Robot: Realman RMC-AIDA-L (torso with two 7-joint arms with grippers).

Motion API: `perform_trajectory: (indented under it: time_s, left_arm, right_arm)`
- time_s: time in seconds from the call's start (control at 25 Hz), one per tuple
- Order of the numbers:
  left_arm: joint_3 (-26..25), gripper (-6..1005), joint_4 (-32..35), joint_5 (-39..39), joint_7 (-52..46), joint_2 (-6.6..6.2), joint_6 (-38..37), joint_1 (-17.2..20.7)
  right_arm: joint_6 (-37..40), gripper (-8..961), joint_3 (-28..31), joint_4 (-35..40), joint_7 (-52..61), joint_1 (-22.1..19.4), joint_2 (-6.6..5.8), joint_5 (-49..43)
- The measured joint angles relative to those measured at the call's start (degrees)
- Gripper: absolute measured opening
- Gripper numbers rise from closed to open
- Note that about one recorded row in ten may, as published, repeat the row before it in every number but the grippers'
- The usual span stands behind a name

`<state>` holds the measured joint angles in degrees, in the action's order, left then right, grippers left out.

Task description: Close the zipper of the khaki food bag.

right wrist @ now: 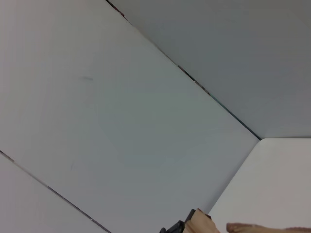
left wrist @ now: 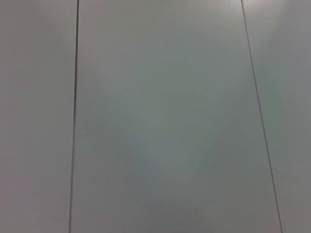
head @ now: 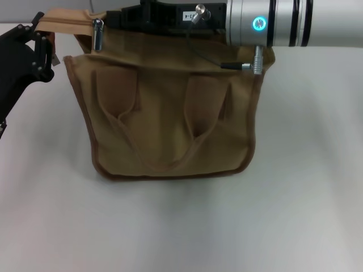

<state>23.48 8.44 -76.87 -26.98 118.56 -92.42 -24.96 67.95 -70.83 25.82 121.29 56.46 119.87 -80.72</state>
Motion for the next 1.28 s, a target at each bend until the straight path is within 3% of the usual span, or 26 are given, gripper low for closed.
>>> perform_trajectory:
  time_s: [0.2, 0.72, 0.96, 1.28]
  left_arm:
    - [0.0, 18, 0.1, 0.1, 0.0, 0.00, 0.1, 0.0]
    - [0.2, 19, -0.1, 0.2, 0.0, 0.04, -0.3, -0.3]
    - [0.4, 19, -0.1, 0.2, 0.0, 0.08, -0.4, -0.5]
    - [0.4, 19, -0.2, 0.0, -0.3, 0.20, -1.4, -0.7]
  right_arm:
    - [0.4, -1, 0.2, 0.1, -0.9, -0.5, -0.05, 0.0]
    - [0.6, 43, 0.0, -0.1, -0.1, 0.9, -0.15, 0.0]
    - [-0.4, 235, -0.8, -0.6, 0.0, 2.4, -0.10, -0.1]
    - [-4.0, 352, -2.5, -3.1, 1.5, 5.8, 0.02, -0.1]
